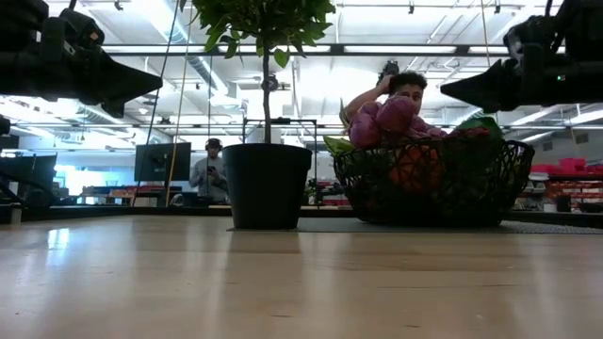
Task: Build produce basket
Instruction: Return to Home Position
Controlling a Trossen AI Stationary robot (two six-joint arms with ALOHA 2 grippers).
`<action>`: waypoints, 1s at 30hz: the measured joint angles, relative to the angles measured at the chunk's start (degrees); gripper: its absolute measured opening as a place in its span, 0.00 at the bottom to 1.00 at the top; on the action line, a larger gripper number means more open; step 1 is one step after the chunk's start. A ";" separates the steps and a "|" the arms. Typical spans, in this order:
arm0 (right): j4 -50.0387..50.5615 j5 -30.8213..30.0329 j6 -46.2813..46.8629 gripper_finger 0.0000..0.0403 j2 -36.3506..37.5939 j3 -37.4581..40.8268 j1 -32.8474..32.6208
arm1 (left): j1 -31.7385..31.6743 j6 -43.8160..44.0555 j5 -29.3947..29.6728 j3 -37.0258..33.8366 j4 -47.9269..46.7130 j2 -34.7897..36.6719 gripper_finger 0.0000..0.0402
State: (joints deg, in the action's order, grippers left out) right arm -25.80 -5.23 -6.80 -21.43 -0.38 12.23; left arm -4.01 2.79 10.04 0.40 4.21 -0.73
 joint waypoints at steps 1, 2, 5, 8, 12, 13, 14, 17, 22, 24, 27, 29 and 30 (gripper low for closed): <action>-0.35 0.56 -2.96 0.04 0.00 0.00 0.00 | 0.00 -0.01 0.00 0.00 0.00 0.00 0.09; -0.38 1.10 -4.66 0.04 0.00 0.00 -0.02 | 0.00 0.00 0.00 0.00 0.00 0.00 0.09; -0.08 1.67 -5.44 0.04 0.00 0.00 0.00 | 0.00 0.00 0.00 0.00 0.00 0.00 0.09; 0.14 1.71 -4.93 0.04 0.00 0.00 0.00 | 0.00 0.00 0.00 -0.01 0.00 0.00 0.08; 0.08 1.83 -4.44 0.04 0.00 0.00 0.00 | 0.00 0.02 0.00 -0.02 0.00 0.00 0.06; 0.03 1.85 -3.88 0.04 0.00 0.00 0.00 | 0.00 0.00 0.00 -0.02 0.00 0.00 0.06; -0.02 1.83 -3.43 0.04 0.00 0.00 0.00 | 0.00 0.00 0.00 -0.02 0.00 0.00 0.06; -0.02 1.85 -3.44 0.04 0.00 0.00 0.00 | 0.00 0.02 0.00 -0.02 0.00 0.00 0.06; -0.05 1.85 -3.44 0.04 0.00 0.00 0.00 | 0.00 0.02 0.00 -0.02 0.00 -0.01 0.08; -0.05 1.85 -3.44 0.04 0.00 0.00 0.00 | 0.00 0.02 0.00 -0.02 0.00 0.00 0.09; -0.07 1.85 -3.44 0.04 0.00 0.00 0.00 | 0.00 0.02 0.00 -0.02 0.00 0.00 0.09; -0.07 1.85 -3.42 0.04 0.00 0.00 0.00 | 0.00 0.02 0.00 -0.02 0.00 -0.01 0.08; -0.07 1.85 -3.44 0.04 0.00 0.00 0.00 | 0.00 0.02 0.00 -0.02 0.00 0.00 0.08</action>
State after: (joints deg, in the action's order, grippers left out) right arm -25.87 -3.38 -10.24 -21.43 -0.38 12.23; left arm -4.01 2.81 10.04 0.38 4.21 -0.73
